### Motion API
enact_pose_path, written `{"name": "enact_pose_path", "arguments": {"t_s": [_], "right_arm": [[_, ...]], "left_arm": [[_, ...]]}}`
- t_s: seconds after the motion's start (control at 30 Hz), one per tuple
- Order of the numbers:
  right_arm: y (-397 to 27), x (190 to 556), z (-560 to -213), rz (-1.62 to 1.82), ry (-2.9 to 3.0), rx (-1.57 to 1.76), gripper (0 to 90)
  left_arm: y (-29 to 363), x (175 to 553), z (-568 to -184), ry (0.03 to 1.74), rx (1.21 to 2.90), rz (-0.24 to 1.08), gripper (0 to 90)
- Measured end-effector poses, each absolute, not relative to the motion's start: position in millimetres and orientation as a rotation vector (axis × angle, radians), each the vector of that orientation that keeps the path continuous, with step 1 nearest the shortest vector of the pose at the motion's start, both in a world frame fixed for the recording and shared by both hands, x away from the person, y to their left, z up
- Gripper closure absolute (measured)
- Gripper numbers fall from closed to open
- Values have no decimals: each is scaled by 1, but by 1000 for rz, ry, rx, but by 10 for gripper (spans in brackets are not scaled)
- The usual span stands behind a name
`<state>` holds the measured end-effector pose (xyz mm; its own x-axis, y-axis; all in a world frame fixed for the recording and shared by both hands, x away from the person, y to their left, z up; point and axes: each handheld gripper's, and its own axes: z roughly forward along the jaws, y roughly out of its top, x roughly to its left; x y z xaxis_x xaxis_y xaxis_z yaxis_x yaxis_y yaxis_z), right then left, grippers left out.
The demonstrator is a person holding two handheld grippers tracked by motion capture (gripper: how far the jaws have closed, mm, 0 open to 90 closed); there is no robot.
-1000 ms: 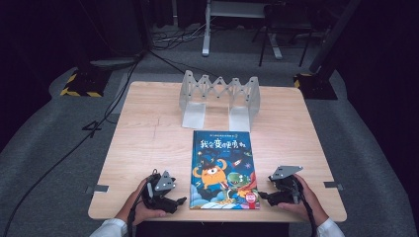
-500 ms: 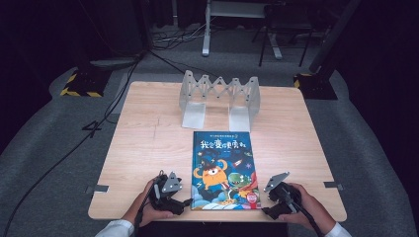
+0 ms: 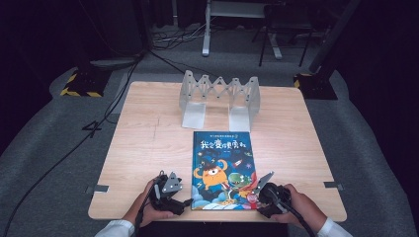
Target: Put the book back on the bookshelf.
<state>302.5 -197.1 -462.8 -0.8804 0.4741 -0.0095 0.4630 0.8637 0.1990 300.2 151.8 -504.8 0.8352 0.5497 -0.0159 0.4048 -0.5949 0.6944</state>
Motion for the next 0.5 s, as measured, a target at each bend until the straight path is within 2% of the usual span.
{"name": "enact_pose_path", "arguments": {"t_s": [0.17,0.37,0.43,0.5], "right_arm": [[-201,299,-464,374,2952,759,628],[-221,290,-472,680,2865,747,622],[-229,293,-476,820,2862,787,601],[-234,297,-480,952,2861,793,536]], "left_arm": [[152,300,-505,693,2285,257,183],[153,302,-505,683,2288,252,186],[153,302,-505,678,2290,249,185],[153,303,-505,672,2291,247,183]]}}
